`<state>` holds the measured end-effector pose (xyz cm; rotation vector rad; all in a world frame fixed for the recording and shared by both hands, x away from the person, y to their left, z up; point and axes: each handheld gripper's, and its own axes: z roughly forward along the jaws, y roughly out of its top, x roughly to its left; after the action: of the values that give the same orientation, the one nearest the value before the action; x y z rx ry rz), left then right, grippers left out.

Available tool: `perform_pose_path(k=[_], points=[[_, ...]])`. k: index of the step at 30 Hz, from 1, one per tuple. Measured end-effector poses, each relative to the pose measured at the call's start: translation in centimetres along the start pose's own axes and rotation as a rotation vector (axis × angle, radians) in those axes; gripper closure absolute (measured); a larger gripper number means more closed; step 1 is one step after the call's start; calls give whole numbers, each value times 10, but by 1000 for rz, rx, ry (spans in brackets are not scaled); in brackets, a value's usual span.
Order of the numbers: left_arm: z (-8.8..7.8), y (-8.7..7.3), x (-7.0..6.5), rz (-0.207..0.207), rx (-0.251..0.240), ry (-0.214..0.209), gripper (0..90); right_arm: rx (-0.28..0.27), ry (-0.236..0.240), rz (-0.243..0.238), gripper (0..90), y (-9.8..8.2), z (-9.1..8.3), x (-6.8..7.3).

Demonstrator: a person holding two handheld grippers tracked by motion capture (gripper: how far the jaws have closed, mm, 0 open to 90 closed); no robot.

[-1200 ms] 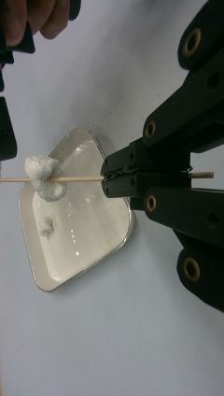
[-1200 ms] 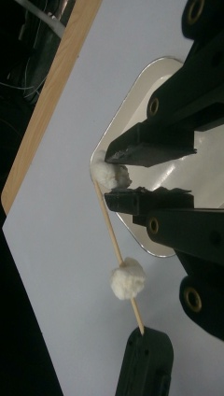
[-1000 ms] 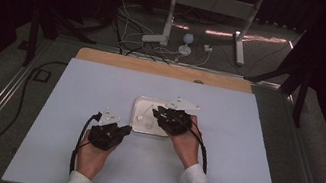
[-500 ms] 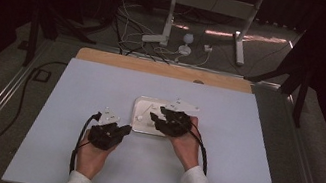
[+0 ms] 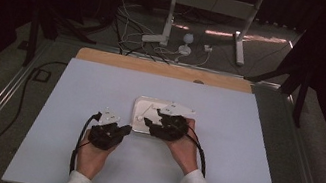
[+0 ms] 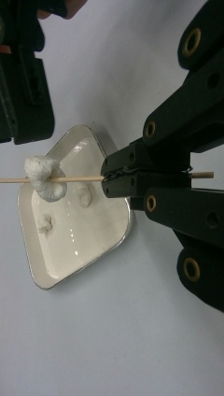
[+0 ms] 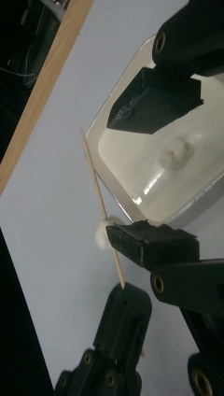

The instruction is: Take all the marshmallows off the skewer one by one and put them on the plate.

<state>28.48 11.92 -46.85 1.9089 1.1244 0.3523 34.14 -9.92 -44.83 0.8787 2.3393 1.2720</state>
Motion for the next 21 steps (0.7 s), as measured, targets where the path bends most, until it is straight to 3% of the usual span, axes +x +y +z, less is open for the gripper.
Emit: perform_pose_path(k=[21], points=[[0,1,-1,-2,-6,-2,898,9,47,-78,468,1,9,27]])
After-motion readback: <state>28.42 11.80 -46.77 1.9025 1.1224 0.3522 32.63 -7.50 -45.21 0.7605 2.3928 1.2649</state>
